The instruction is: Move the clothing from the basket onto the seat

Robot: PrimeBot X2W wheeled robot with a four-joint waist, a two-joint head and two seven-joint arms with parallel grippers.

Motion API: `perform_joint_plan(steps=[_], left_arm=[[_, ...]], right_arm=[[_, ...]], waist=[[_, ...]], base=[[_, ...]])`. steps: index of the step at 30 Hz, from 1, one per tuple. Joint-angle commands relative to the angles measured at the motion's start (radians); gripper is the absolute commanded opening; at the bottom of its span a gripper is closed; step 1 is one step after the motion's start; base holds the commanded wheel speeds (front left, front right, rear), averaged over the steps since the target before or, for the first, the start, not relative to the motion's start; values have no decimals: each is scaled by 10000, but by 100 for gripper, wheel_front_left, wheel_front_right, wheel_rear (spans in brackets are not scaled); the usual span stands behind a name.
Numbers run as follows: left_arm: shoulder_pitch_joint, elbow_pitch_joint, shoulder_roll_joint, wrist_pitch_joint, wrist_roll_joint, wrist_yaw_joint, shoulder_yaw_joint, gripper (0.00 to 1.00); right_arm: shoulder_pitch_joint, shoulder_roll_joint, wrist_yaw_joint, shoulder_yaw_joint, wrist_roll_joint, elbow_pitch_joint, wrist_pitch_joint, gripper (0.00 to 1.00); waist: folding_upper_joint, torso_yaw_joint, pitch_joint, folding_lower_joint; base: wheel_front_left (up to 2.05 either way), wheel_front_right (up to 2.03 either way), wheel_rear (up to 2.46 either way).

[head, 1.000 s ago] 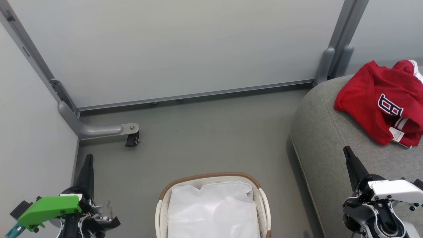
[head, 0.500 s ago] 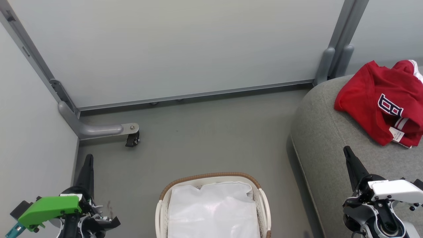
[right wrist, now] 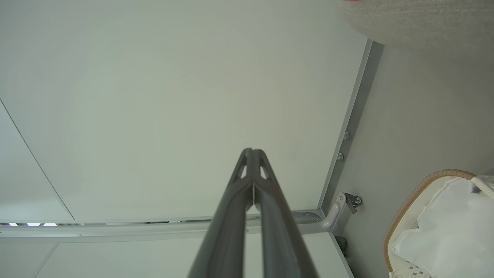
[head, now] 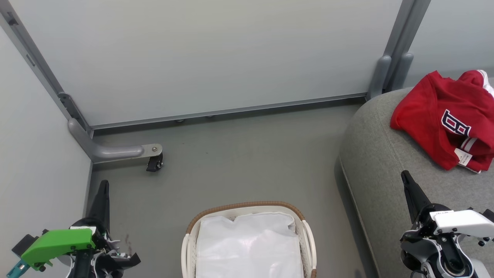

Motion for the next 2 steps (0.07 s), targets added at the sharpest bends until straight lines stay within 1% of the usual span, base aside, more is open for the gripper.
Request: perform_joint_plan(steps=[1, 2], left_arm=[[-101, -16, 58, 45, -35, -61, 21, 0], [-101, -16, 58, 45, -35, -61, 21, 0]], right_arm=[[101, -60, -3, -19, 32, -31, 26, 0], [101, -60, -3, -19, 32, -31, 26, 0]], waist=[[-1, 0, 0, 0], [-1, 0, 0, 0]], base=[[0, 0, 0], [0, 0, 0]])
